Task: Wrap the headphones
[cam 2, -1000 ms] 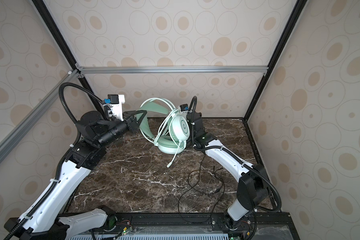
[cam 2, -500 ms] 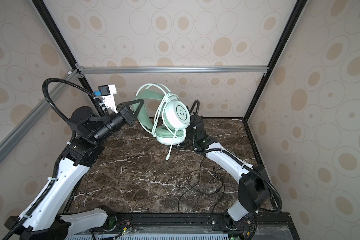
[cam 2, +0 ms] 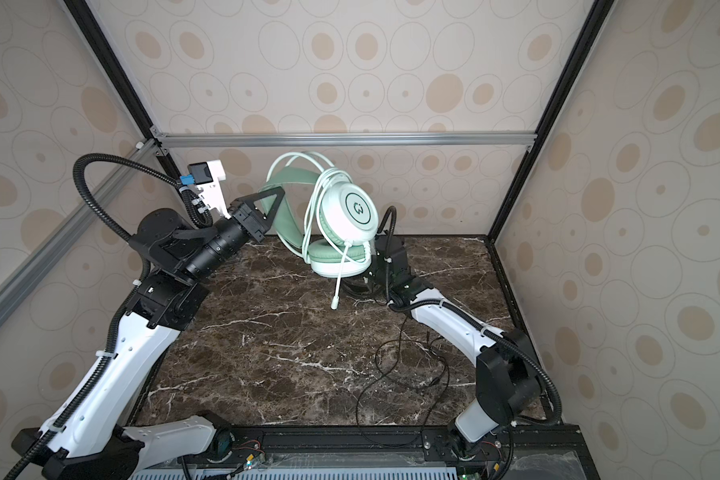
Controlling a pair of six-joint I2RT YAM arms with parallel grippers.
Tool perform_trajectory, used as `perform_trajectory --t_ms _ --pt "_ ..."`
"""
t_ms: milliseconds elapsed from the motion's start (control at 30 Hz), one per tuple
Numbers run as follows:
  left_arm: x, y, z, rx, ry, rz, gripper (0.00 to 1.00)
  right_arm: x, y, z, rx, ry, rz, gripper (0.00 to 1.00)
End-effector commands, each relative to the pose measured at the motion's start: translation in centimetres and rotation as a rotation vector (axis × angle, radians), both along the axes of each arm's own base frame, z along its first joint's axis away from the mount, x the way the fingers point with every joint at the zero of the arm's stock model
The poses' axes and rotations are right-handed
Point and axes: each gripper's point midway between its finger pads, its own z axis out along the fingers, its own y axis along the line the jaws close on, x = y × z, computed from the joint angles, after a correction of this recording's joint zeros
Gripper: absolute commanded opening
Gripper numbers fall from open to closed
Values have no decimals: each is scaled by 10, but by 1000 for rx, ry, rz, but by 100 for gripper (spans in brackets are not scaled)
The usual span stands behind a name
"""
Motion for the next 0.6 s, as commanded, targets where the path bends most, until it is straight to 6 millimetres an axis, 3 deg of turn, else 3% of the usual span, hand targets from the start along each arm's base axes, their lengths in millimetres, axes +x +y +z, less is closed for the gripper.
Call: perform_trajectory --t_ms 0,167,567 --pt "-22 18 58 -144 -120 2 0 -5 -2 -3 -5 5 16 37" --pt "-22 19 59 -142 -121 6 0 -9 -4 -11 -45 20 27 42" --pt "-18 28 61 -157 -119 30 0 -15 -8 -36 -75 72 26 42"
